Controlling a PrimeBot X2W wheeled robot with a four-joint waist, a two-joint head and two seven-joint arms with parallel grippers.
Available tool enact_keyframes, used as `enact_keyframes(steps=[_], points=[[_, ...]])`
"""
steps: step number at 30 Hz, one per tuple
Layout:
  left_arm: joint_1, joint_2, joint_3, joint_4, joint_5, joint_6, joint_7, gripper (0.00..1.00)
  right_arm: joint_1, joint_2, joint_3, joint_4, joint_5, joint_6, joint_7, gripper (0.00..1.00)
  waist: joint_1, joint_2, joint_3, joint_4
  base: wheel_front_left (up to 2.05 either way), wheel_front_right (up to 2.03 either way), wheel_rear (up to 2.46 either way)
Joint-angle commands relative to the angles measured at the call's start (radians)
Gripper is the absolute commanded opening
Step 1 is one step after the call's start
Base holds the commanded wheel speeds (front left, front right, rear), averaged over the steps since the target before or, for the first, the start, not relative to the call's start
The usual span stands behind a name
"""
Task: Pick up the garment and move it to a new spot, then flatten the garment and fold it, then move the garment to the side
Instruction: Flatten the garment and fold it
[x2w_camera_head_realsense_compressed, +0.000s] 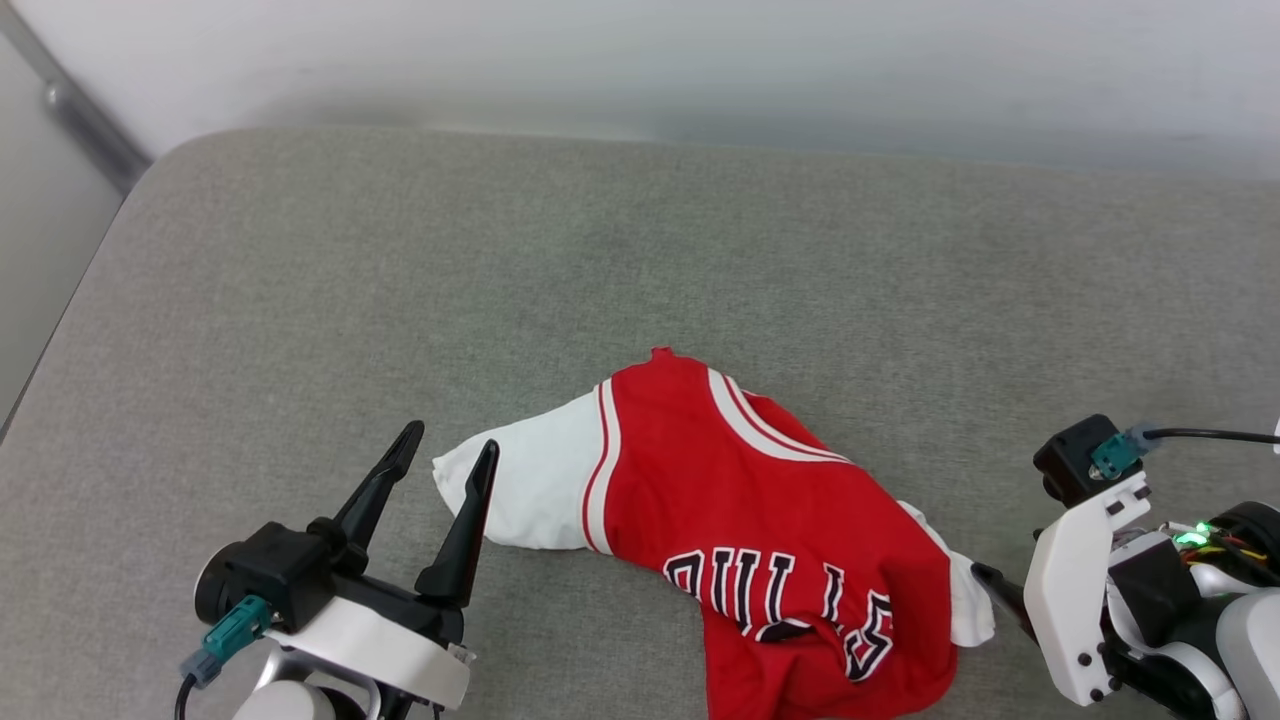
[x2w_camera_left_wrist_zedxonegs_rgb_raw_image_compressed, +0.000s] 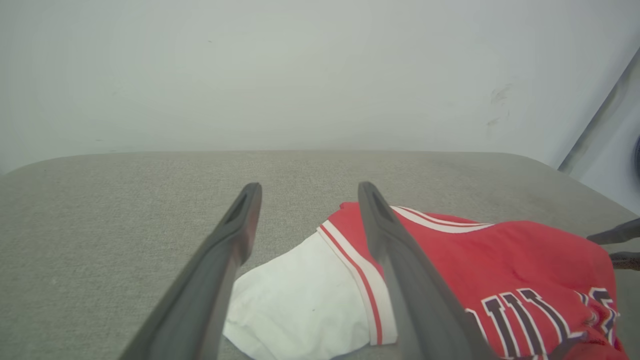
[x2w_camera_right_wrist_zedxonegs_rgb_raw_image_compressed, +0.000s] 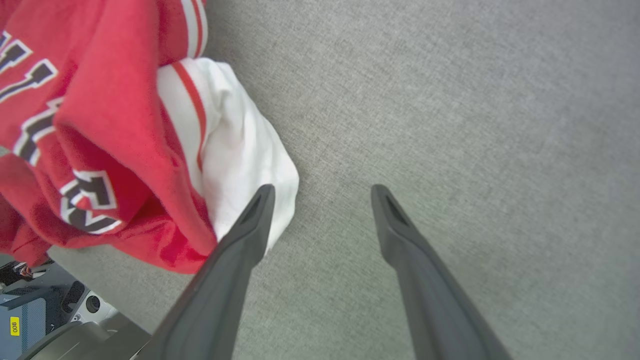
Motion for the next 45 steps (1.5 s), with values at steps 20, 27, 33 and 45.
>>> enact_keyframes(steps=[20, 27, 33, 45], points=[[-0.064, -0.011, -0.011, 0.019, -0.004, -0.001, -0.003, 1.00, -0.007, -0.029, 0.085, 0.196, -0.011, -0.001, -0.099, 0.00, 0.0000, 0.0000, 0.100, 0.070, 0.00, 0.00, 0.00], [-0.049, -0.016, -0.002, 0.023, -0.002, -0.001, -0.003, 1.00, -0.082, -0.107, -0.033, 0.184, -0.022, -0.001, -0.133, 0.00, 0.0000, 0.0000, 0.061, 0.046, 0.00, 0.00, 0.00], [-0.046, -0.020, -0.003, 0.018, -0.003, -0.001, -0.003, 1.00, -0.133, -0.171, -0.147, 0.236, -0.063, -0.001, -0.155, 0.00, 0.0000, 0.0000, 0.057, 0.040, 0.00, 0.00, 0.00], [-0.054, -0.022, 0.007, 0.022, -0.001, -0.001, -0.003, 1.00, -0.179, -0.199, -0.214, 0.458, -0.243, -0.001, -0.317, 1.00, 0.0000, 0.0000, 0.064, 0.036, 0.00, 0.00, 0.00]])
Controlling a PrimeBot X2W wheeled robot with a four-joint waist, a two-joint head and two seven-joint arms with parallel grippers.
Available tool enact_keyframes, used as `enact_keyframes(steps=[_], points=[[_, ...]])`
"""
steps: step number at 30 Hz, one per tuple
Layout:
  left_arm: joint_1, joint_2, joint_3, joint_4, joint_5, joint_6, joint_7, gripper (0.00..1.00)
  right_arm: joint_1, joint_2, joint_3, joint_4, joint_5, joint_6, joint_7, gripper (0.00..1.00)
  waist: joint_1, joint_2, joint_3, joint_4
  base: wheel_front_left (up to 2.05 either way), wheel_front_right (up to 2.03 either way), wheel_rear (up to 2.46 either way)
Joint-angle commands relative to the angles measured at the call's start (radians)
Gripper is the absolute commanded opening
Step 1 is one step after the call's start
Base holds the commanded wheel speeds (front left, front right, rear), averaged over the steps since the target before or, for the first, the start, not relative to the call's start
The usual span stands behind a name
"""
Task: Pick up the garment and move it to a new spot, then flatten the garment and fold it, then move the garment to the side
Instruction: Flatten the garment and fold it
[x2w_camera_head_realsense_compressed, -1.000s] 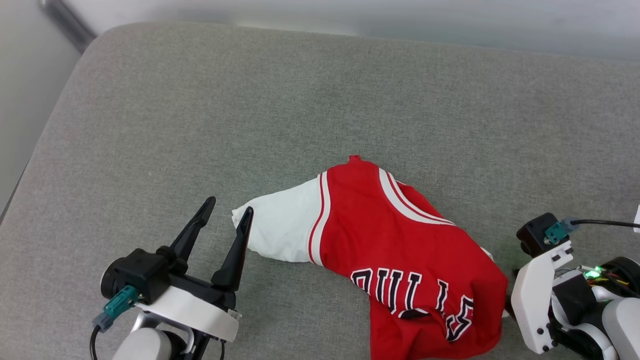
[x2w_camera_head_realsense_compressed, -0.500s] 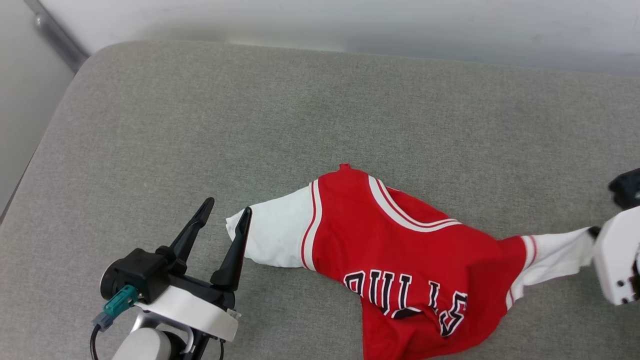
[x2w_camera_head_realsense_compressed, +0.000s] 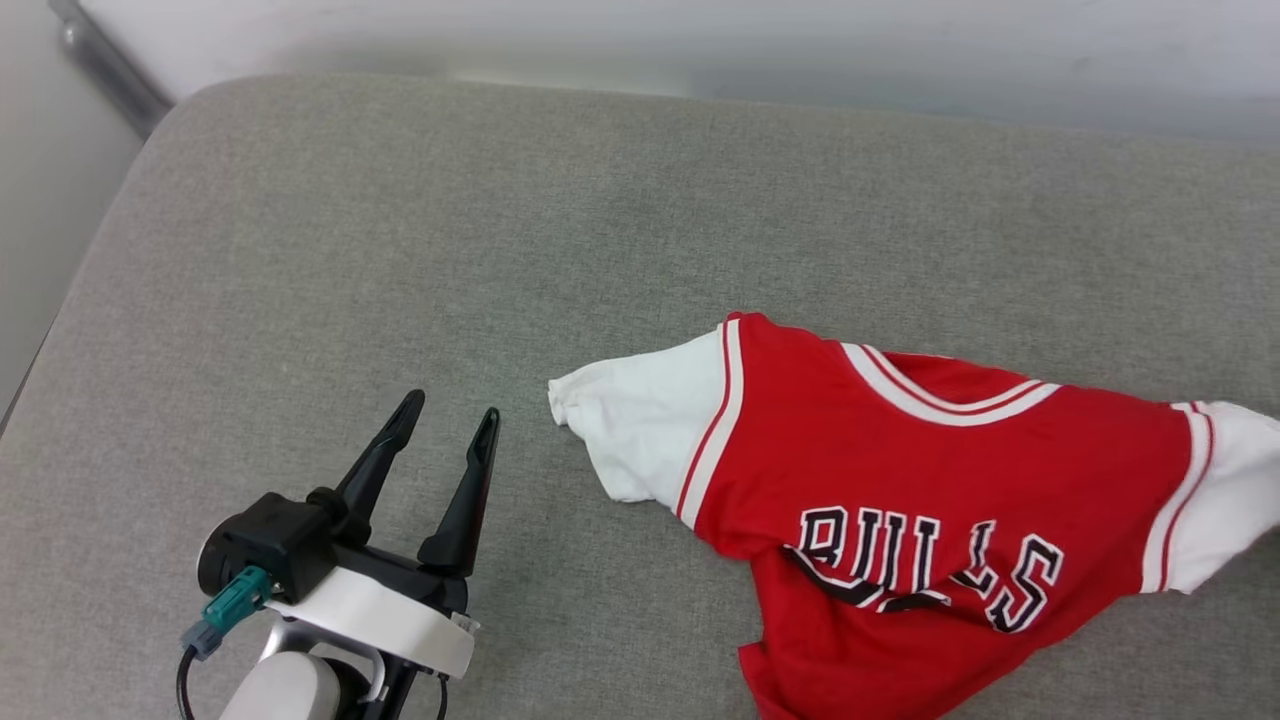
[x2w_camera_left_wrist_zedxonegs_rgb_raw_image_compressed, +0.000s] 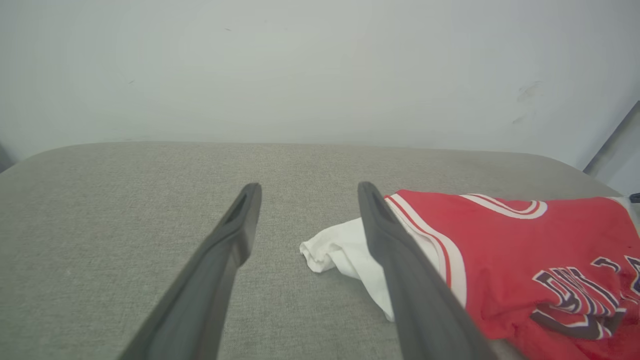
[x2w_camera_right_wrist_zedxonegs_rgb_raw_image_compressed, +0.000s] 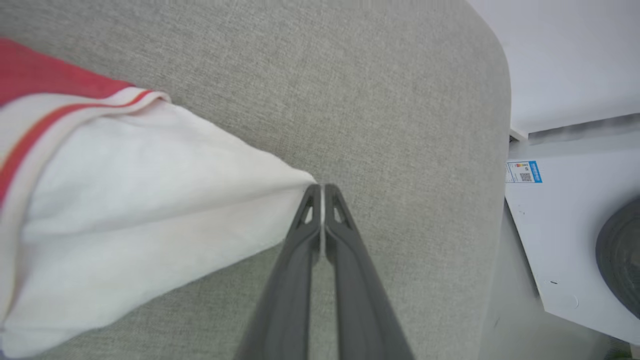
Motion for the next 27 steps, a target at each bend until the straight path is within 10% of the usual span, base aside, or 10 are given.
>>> enact_keyframes(steps=[1, 13, 27], points=[[0.005, -0.002, 0.003, 0.002, 0.001, -0.001, -0.003, 1.00, -0.020, 0.024, 0.005, 0.017, 0.002, -0.001, -0.037, 1.00, -0.0001, 0.0000, -0.011, -0.011, 0.00, 0.00, 0.00], [0.051, 0.010, 0.049, -0.005, 0.001, -0.001, -0.002, 1.00, 0.037, 0.131, 0.012, -0.148, 0.053, -0.001, -0.359, 1.00, -0.0001, 0.0000, -0.103, -0.111, 0.00, 0.00, 0.00], [0.004, 0.076, 0.026, 0.023, -0.050, -0.001, 0.031, 1.00, 0.268, 0.462, -0.149, -0.409, 0.022, -0.001, -0.751, 1.00, -0.0001, 0.0000, -0.104, -0.218, 0.00, 0.00, 0.00]])
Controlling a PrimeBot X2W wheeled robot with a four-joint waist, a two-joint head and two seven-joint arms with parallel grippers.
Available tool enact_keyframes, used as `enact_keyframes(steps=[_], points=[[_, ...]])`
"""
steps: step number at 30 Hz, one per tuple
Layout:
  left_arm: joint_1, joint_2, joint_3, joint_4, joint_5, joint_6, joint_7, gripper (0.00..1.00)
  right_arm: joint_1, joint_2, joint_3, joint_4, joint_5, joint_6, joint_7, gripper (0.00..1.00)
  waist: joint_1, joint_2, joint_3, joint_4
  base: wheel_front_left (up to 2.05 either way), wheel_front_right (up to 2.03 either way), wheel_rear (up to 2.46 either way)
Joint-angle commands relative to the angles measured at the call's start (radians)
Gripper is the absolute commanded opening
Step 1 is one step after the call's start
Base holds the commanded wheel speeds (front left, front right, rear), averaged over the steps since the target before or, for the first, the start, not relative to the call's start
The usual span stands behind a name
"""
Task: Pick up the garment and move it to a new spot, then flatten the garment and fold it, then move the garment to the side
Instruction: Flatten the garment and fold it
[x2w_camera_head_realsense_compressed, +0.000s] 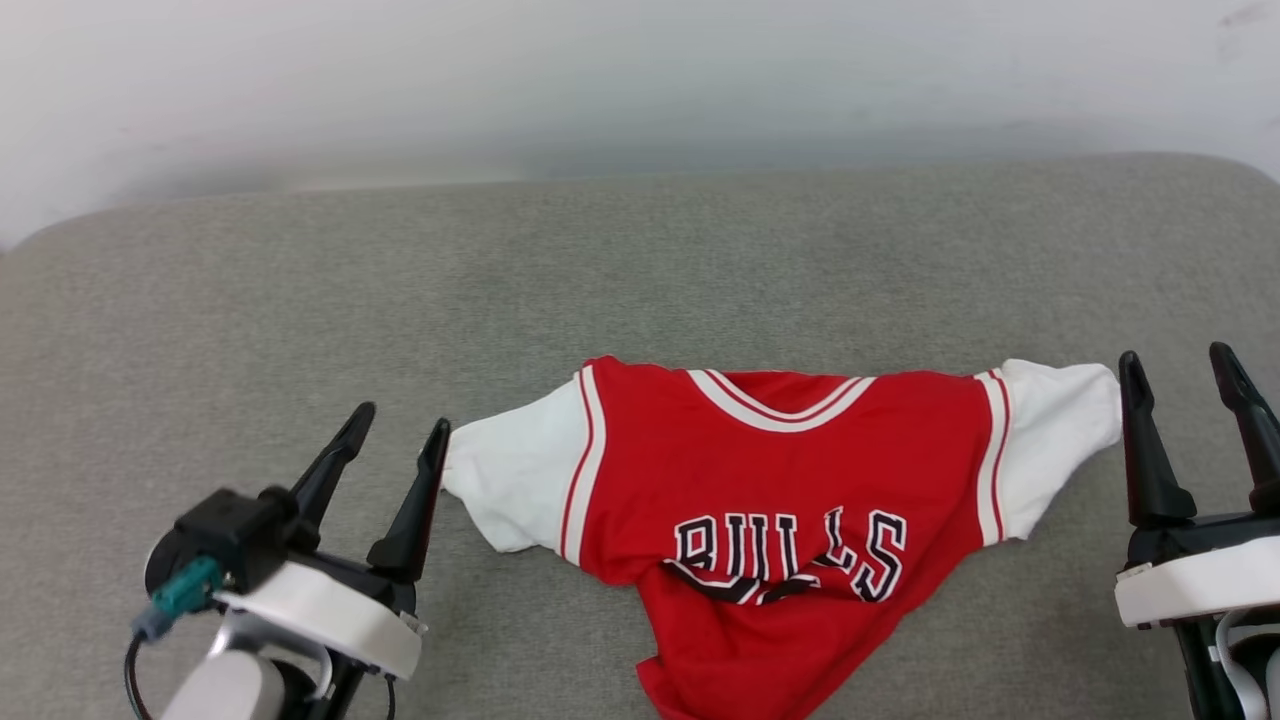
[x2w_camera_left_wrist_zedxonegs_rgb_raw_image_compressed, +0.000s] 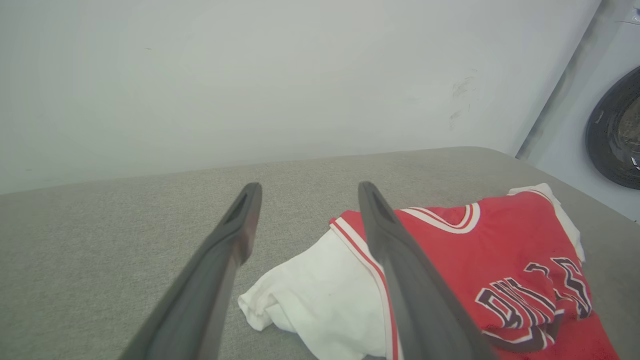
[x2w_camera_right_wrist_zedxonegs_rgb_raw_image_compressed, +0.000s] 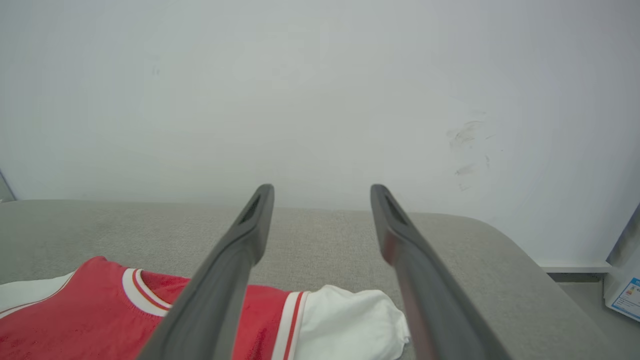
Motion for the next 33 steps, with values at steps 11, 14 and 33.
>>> enact_keyframes(steps=[11, 14, 33], points=[[-0.322, 0.245, -0.234, 0.082, -0.255, 0.000, 0.517, 1.00, -0.020, 0.074, -0.044, -0.036, -0.059, -0.001, -0.047, 1.00, 0.0000, -0.0001, 0.084, -0.075, 0.00, 0.00, 0.00], [-0.386, 0.272, -0.257, 0.138, -0.341, -0.001, 0.707, 1.00, -0.032, 0.083, -0.045, -0.030, -0.063, -0.001, -0.053, 1.00, 0.0000, -0.0001, 0.104, -0.091, 0.00, 0.00, 0.00], [-0.449, 0.297, -0.391, 0.274, -0.330, 0.029, 1.022, 0.04, -0.067, 0.106, -0.025, 0.014, -0.080, -0.001, -0.096, 1.00, 0.0000, -0.0001, 0.210, -0.142, 0.00, 0.00, 0.00]])
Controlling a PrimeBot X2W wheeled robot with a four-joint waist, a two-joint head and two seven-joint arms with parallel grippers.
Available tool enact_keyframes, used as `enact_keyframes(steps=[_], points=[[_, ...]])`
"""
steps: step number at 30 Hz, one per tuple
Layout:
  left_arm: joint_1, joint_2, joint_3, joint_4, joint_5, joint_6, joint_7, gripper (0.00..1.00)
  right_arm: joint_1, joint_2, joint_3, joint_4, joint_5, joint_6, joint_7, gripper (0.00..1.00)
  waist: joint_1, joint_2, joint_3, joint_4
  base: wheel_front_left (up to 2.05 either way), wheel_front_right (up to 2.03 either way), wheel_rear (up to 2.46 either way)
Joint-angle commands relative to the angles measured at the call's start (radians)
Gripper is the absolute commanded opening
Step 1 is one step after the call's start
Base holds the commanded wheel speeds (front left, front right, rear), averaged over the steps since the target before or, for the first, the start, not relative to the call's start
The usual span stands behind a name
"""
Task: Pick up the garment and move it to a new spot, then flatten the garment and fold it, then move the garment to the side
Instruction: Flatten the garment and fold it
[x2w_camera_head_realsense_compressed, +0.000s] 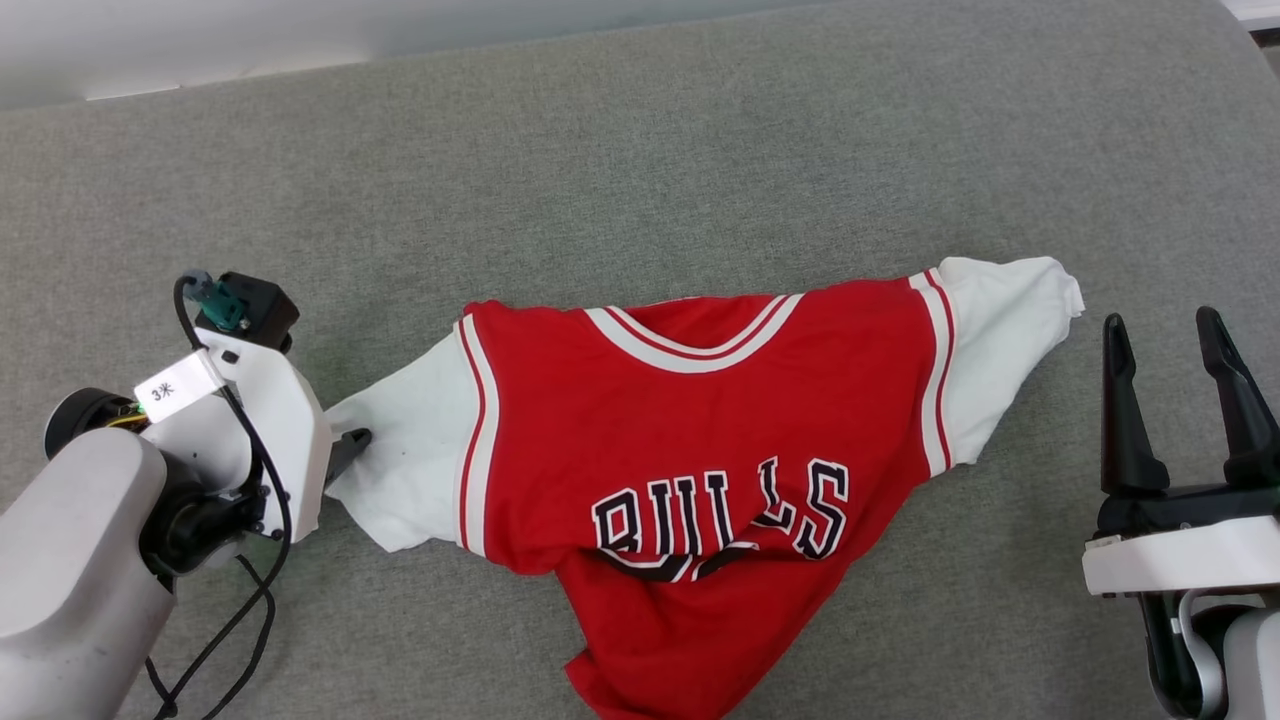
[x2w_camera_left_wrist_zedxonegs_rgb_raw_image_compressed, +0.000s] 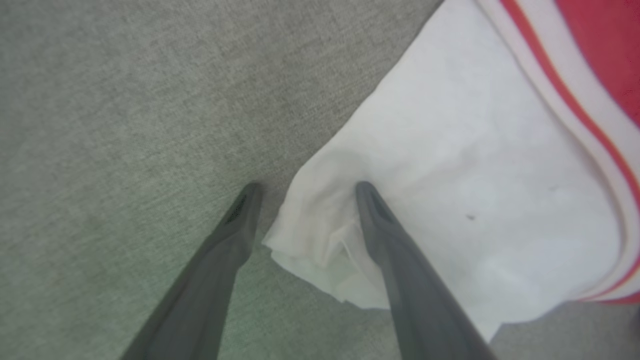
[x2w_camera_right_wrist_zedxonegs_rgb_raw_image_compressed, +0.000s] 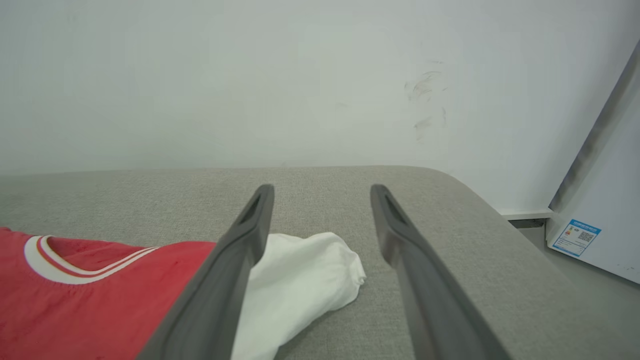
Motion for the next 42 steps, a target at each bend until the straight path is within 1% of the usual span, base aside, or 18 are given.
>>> enact_keyframes(steps=[1, 3, 4, 5, 8, 11, 15, 19, 22, 24, 25, 26, 29, 32, 35, 38, 40, 42], points=[[0.046, -0.019, -0.042, 0.023, -0.007, -0.007, 0.021, 0.00, -0.018, -0.001, 0.000, 0.005, -0.004, -0.001, -0.006, 1.00, 0.0000, 0.0000, 0.002, 0.002, 0.00, 0.00, 0.00], [0.048, -0.017, -0.029, 0.022, -0.006, -0.008, -0.009, 0.00, -0.023, -0.001, -0.001, 0.008, -0.009, -0.001, -0.008, 1.00, 0.0000, 0.0000, 0.000, 0.007, 0.00, 0.00, 0.00], [0.041, -0.016, -0.017, 0.021, 0.003, -0.003, -0.040, 0.00, -0.020, -0.003, -0.002, 0.010, -0.009, -0.001, -0.009, 1.00, 0.0000, 0.0000, -0.003, 0.010, 0.00, 0.00, 0.00], [0.033, -0.013, -0.001, 0.023, 0.013, 0.008, -0.075, 0.00, -0.018, -0.005, 0.000, 0.014, -0.011, -0.001, -0.008, 1.00, 0.0000, 0.0000, -0.007, 0.014, 0.00, 0.00, 0.00], [0.010, -0.003, 0.035, 0.035, 0.044, 0.022, -0.183, 0.00, -0.017, -0.011, 0.001, 0.022, -0.017, -0.001, -0.003, 1.00, 0.0000, 0.0000, -0.024, 0.025, 0.00, 0.00, 0.00], [-0.011, -0.005, 0.066, 0.045, 0.068, 0.030, -0.300, 0.00, -0.016, -0.015, 0.002, 0.025, -0.018, -0.001, 0.004, 1.00, 0.0000, 0.0000, -0.043, 0.036, 0.00, 0.00, 0.00], [-0.018, 0.000, 0.108, 0.065, 0.087, 0.052, -0.419, 0.00, -0.008, -0.021, 0.004, 0.028, -0.019, -0.001, 0.017, 1.00, 0.0000, 0.0000, -0.064, 0.053, 0.00, 0.00, 0.00], [0.017, 0.007, 0.143, 0.083, 0.077, 0.079, -0.487, 0.00, 0.005, -0.025, 0.006, 0.031, -0.021, -0.001, 0.031, 1.00, 0.0000, 0.0000, -0.080, 0.070, 0.00, 0.00, 0.00], [0.062, 0.014, 0.150, 0.093, 0.066, 0.092, -0.494, 0.00, 0.013, -0.027, 0.007, 0.034, -0.022, -0.001, 0.046, 1.00, 0.0000, 0.0000, -0.089, 0.082, 0.00, 0.00, 0.00], [0.099, 0.012, 0.137, 0.091, 0.055, 0.088, -0.482, 0.00, 0.021, -0.028, 0.005, 0.037, -0.024, -0.001, 0.054, 1.00, 0.0000, 0.0000, -0.095, 0.090, 0.00, 0.00, 0.00], [0.117, 0.010, 0.131, 0.086, 0.053, 0.081, -0.480, 0.59, 0.023, -0.028, 0.004, 0.038, -0.024, -0.001, 0.058, 1.00, 0.0000, 0.0000, -0.098, 0.094, 0.00, 0.00, 0.00], [0.128, 0.008, 0.133, 0.081, 0.051, 0.084, -0.492, 1.00, 0.025, -0.028, 0.004, 0.040, -0.025, -0.001, 0.059, 1.00, 0.0000, 0.0000, -0.102, 0.099, 0.00, 0.00, 0.00], [0.162, -0.007, 0.140, 0.065, 0.058, 0.095, -0.559, 1.00, 0.028, -0.027, 0.003, 0.042, -0.029, -0.001, 0.070, 1.00, 0.0000, 0.0000, -0.115, 0.112, 0.00, 0.00, 0.00], [0.178, -0.026, 0.155, 0.042, 0.075, 0.106, -0.660, 1.00, 0.034, -0.030, 0.007, 0.043, -0.028, -0.001, 0.078, 1.00, 0.0000, 0.0000, -0.133, 0.125, 0.00, 0.00, 0.00], [0.202, -0.054, 0.153, 0.003, 0.069, 0.101, -0.712, 1.00, 0.040, -0.032, 0.008, 0.040, -0.027, -0.001, 0.085, 1.00, 0.0000, 0.0000, -0.153, 0.138, 0.00, 0.00, 0.00], [0.210, -0.064, 0.126, -0.067, 0.074, 0.100, -0.686, 1.00, 0.050, -0.035, 0.011, 0.038, -0.027, -0.001, 0.093, 1.00, 0.0000, 0.0000, -0.174, 0.150, 0.00, 0.00, 0.00], [0.218, -0.072, 0.103, -0.119, 0.060, 0.096, -0.638, 1.00, 0.054, -0.037, 0.014, 0.036, -0.026, -0.001, 0.098, 1.00, 0.0000, 0.0000, -0.186, 0.156, 0.00, 0.00, 0.00], [0.219, -0.076, 0.071, -0.178, 0.045, 0.087, -0.562, 1.00, 0.061, -0.038, 0.017, 0.033, -0.024, -0.001, 0.105, 1.00, 0.0000, 0.0000, -0.193, 0.158, 0.00, 0.00, 0.00]])
